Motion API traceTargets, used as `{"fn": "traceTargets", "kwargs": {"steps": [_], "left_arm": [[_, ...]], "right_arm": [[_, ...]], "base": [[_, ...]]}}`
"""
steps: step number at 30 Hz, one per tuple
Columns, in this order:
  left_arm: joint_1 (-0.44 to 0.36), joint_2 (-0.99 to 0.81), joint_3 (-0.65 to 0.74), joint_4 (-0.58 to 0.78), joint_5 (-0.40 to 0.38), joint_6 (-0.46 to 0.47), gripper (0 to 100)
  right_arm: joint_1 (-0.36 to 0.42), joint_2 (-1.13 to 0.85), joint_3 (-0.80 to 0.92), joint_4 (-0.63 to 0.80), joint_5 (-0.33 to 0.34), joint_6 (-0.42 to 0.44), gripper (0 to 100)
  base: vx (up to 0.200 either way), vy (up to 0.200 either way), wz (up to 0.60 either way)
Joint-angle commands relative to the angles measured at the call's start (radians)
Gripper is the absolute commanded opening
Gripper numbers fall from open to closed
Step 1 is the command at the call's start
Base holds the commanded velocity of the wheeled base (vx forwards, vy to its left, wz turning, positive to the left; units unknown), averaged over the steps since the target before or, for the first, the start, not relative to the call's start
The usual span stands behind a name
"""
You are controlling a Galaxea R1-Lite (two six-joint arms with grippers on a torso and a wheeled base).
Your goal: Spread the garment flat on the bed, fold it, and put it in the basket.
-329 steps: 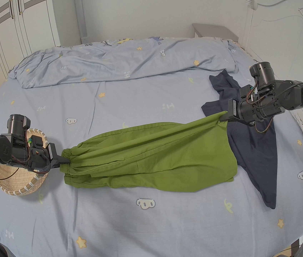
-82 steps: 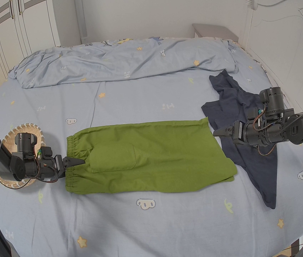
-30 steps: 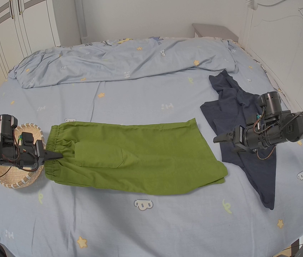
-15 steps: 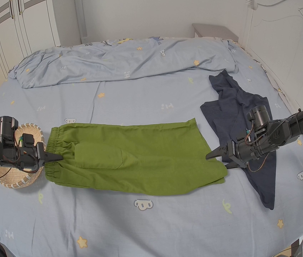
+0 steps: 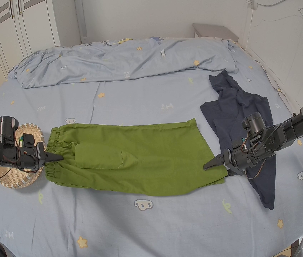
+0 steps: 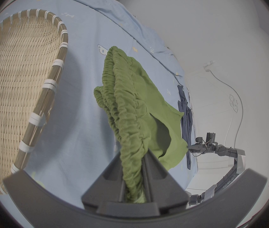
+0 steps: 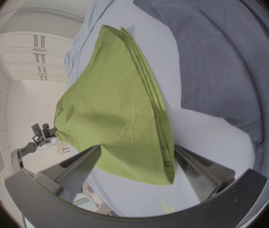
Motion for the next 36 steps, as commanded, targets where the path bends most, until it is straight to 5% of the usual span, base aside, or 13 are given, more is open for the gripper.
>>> {"fn": "traceTargets", "kwargs": {"steps": [1, 21, 25, 36], "left_arm": [[-0.002, 0.002, 0.000, 0.000, 0.000, -0.001, 0], [0.003, -0.016, 0.002, 0.044, 0.002, 0.012, 0], [0.038, -0.041, 0.003, 0.224, 0.008, 0.162, 0], [0.070, -0.133, 0.085, 0.284, 0.017, 0.193, 0]], "right_arm": [[0.007, 0.012, 0.004, 0.000, 0.001, 0.000, 0], [-0.009, -0.129, 0.043, 0.052, 0.001, -0.015, 0], [0.028, -0.232, 0.181, 0.100, -0.004, -0.014, 0], [0.091, -0.338, 0.516, -0.058, -0.007, 0.002, 0]], "base": [[0.000, 0.000, 0.00], [0.000, 0.000, 0.00], [0.000, 0.000, 0.00], [0.000, 0.000, 0.00]]}}
